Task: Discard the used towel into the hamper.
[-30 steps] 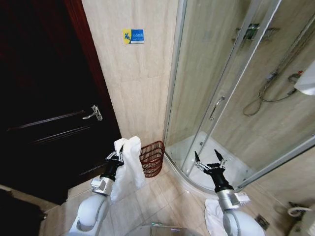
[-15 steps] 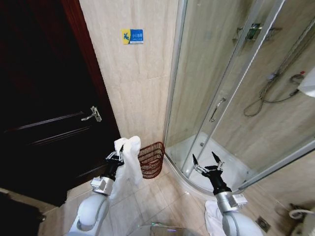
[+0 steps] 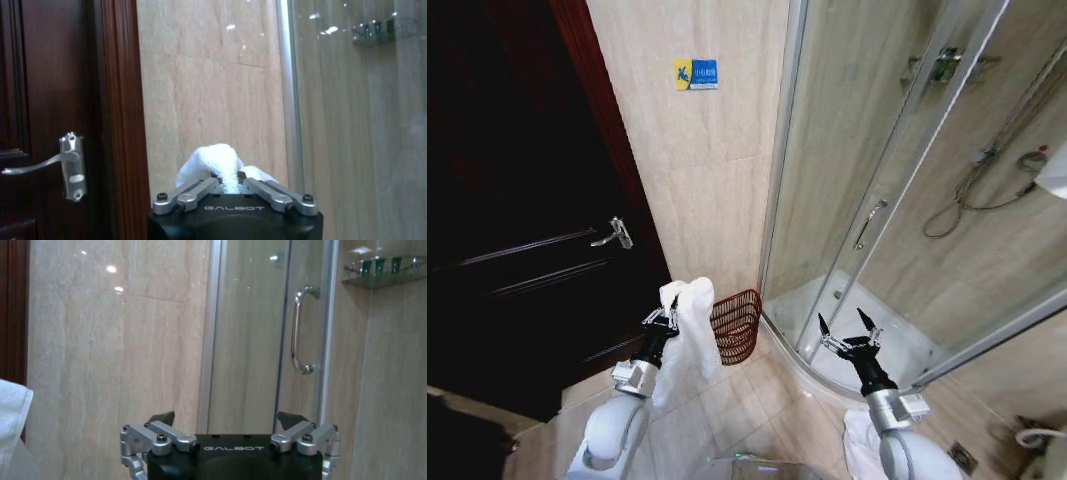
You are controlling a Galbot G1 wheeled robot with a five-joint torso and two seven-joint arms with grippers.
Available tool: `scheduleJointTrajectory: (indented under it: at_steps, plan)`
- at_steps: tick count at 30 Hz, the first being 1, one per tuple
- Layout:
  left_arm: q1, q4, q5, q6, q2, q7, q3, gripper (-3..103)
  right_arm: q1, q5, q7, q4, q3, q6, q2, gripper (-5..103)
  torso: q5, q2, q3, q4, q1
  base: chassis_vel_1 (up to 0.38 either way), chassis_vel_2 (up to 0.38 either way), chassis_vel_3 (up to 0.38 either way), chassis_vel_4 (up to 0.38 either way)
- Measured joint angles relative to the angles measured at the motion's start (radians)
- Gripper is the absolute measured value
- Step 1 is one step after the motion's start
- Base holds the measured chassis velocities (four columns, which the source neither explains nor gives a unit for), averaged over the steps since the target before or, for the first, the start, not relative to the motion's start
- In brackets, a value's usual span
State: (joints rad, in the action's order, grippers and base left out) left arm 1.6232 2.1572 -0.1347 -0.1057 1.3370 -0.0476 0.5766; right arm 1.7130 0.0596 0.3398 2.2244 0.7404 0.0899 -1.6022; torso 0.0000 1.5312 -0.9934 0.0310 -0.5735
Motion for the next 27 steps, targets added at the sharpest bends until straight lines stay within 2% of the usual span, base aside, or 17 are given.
scheduleJointTrajectory:
  at_steps: [27]
  plan:
    - [0.000,-0.002,0.007,-0.004,0.001,-0.002,-0.004,2,0.001,0.006,-0.003,0.001,0.005,0.006,0.000,100,0.0000,0.000,0.000,-0.0001,0.000,-0.046,0.041,0.042,-0.043]
